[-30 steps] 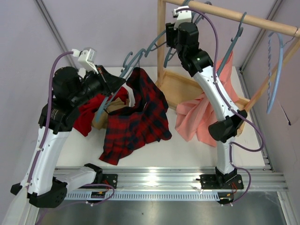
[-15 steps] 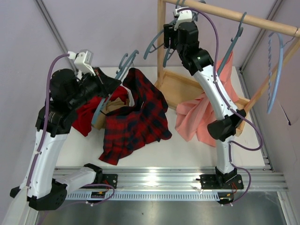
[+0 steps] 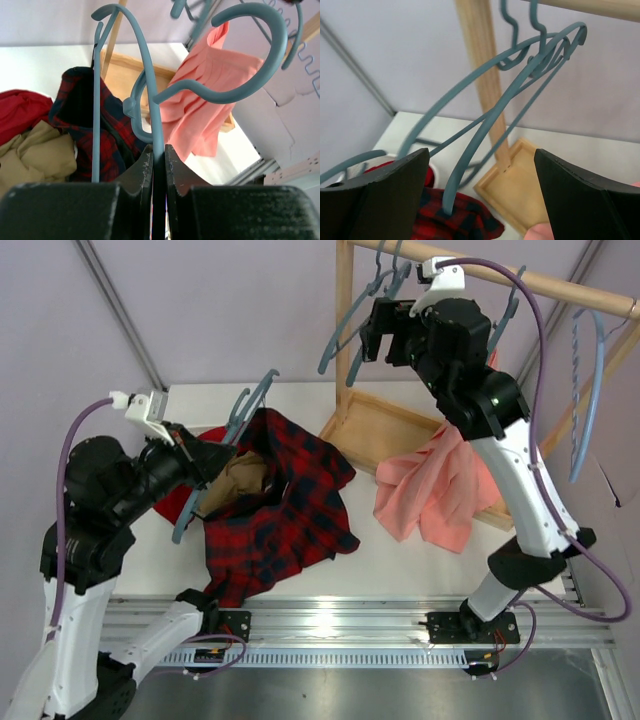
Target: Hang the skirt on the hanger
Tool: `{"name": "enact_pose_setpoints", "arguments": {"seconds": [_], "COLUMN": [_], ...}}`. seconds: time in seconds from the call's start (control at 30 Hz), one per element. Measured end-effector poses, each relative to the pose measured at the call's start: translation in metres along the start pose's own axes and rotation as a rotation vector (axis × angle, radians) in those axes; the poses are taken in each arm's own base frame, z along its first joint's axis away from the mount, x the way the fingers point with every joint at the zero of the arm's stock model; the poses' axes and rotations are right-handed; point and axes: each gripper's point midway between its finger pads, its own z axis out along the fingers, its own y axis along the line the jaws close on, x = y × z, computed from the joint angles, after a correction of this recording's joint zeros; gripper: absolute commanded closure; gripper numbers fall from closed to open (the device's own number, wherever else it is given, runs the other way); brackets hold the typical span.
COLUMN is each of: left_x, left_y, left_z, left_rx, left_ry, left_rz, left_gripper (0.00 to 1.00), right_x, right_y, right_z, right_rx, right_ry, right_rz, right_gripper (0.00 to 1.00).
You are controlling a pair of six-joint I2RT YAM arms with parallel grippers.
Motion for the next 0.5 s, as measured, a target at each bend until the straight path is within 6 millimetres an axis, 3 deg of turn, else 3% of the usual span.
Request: {"name": "enact_pose_setpoints", "arguments": {"seconds": [0.23, 0.5], "left_x": [0.016, 0.017], "left_y": [-0.011, -0.042], "left_z": [-0.026, -0.062], "left_rx": [0.053, 0.197], "left_ry": [0.032, 0.012], "left_rz": [0.024, 0.053], "left_gripper": [0.98, 0.97], "right_x": [-0.011, 0.0], "right_y": [0.02, 0.007], "right_z": [-0.061, -0.109], "right_rx": [-0.065, -0.035], "right_ry": [-0.018, -0.004], "right_rz": [0.046, 0.119], "right_gripper": [0.07, 0.09]}}
